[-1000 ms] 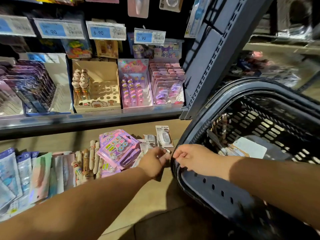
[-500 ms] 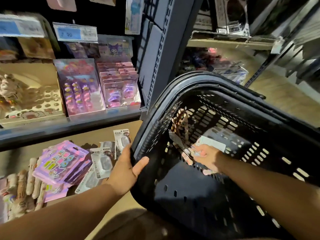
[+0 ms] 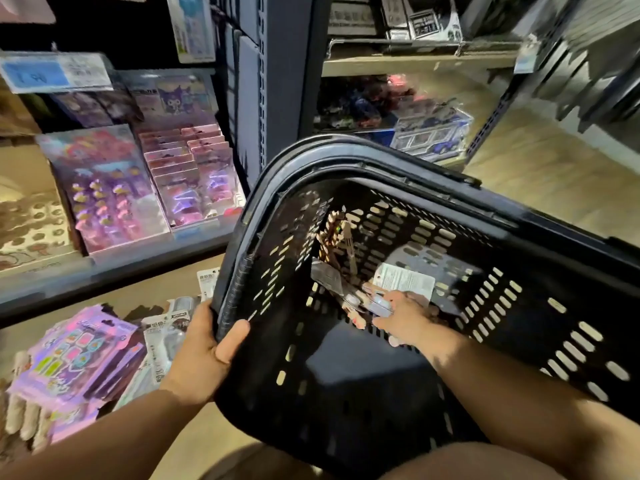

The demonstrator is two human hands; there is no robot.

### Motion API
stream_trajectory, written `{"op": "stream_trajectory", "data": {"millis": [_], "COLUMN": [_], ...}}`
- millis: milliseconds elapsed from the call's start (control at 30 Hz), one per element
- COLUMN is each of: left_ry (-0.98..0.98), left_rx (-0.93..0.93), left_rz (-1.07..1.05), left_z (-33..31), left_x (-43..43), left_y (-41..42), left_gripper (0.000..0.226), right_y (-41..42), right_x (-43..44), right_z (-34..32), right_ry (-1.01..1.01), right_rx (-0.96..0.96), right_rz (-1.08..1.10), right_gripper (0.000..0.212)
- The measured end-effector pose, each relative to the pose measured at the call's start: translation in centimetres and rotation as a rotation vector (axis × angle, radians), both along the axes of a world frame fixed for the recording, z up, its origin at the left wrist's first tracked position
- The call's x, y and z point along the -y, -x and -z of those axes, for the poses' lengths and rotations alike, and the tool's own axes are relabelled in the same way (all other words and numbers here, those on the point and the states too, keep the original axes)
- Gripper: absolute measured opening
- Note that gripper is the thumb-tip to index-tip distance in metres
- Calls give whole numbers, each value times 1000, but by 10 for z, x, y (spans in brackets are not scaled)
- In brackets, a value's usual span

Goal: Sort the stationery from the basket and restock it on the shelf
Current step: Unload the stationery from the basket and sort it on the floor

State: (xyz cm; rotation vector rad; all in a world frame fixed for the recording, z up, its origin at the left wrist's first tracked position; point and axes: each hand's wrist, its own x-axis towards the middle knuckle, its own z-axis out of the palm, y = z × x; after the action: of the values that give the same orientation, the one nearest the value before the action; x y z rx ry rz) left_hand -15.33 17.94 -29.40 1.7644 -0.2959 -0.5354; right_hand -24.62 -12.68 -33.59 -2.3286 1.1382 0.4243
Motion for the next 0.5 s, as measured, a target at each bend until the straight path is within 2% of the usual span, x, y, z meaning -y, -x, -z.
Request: {"op": "stream_trajectory", "data": {"millis": [133,233,300,367,500], "left_ry": [25,19,-28,-27,14], "left_rx": [-52,-12,20,20,40], "left_rz": [14,20,27,25,12], "left_z": [1,7,11,12,9], "left_x": [-1,-3,-5,-5,-1], "left_y": [-5,-6,-7,-7,-4], "left_gripper": [54,83,107,111,98], "right_y": [-1,-2,-4,-8,-14], "right_x": [9,21,31,40,50], "right_z": [10,14,17,22,30], "right_ry": [248,237,163,145,74], "right_rx": [-192,-267,-234,-224,-168], "right_rz": [-125,-180,-174,-181,-207], "right_gripper": [65,60,58,54,49]}}
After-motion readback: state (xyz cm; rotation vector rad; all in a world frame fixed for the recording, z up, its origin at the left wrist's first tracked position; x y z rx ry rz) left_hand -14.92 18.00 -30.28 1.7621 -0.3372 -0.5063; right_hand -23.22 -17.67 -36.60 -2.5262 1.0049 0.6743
